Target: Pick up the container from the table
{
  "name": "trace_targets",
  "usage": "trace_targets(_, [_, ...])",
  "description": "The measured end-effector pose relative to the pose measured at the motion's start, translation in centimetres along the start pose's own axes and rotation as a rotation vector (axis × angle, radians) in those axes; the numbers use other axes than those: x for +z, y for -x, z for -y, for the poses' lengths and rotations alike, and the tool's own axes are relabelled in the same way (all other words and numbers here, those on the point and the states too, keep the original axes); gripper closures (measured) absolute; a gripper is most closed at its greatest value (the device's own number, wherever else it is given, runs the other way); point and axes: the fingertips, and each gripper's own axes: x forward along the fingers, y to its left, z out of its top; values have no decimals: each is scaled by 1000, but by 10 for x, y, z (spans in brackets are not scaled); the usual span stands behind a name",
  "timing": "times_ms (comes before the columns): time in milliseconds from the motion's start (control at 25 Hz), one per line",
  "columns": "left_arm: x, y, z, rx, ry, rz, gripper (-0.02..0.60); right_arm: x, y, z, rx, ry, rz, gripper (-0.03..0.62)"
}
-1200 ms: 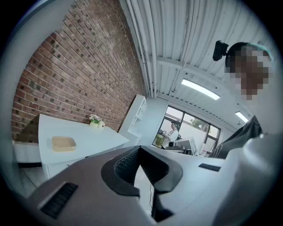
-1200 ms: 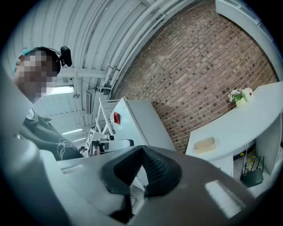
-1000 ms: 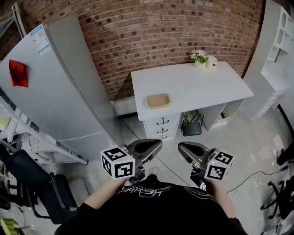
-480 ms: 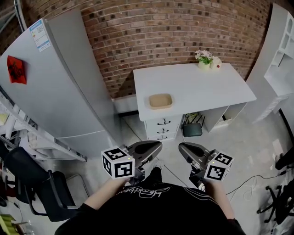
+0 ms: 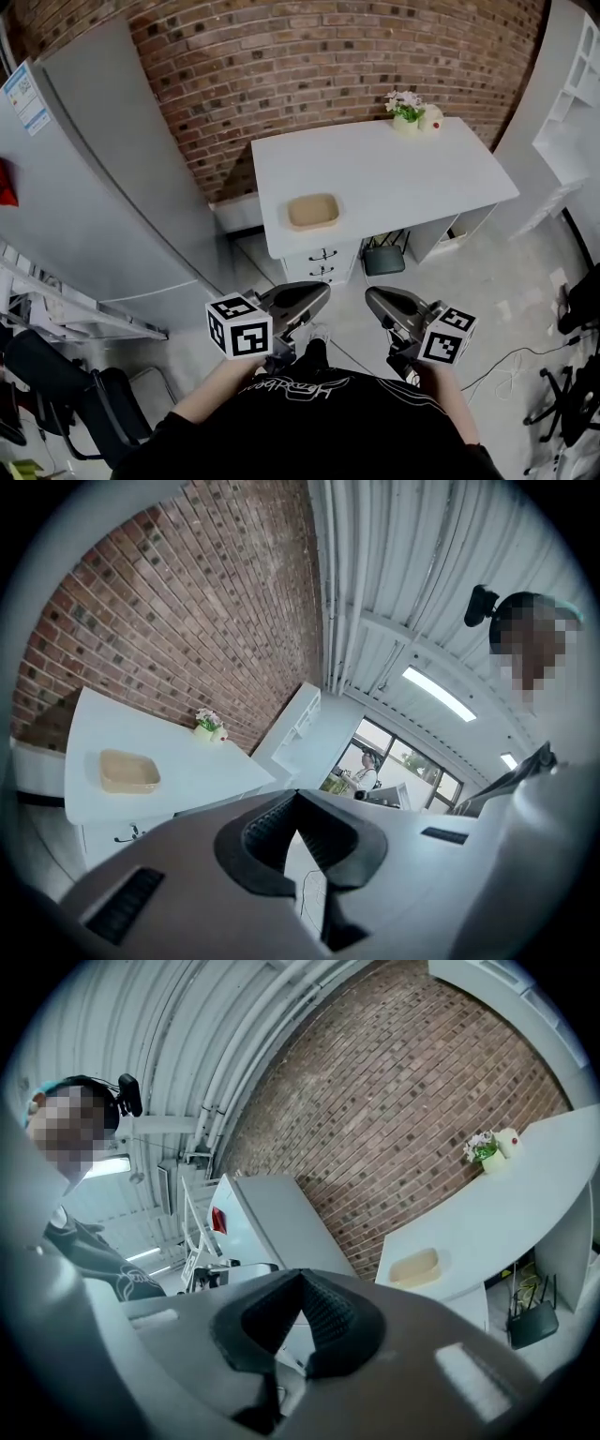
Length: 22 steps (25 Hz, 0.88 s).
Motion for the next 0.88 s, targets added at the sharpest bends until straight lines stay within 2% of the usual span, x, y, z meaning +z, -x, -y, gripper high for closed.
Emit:
trace_targets(160, [20,-22,-31,5,12,-14,578,17,-16,31,-16,-19,8,590])
trace_targets(480, [46,-51,-106,49,96,-61,578,40,-61,100,-54,-105,0,590])
trace_targets(640, [53,-59,-144,62,156,-74,578,44,-85,133,-74,-158,-15,589])
trace_targets(880, [63,-65,-189,60,186,-81,577,47,-116,177,-125,-197,-36,589])
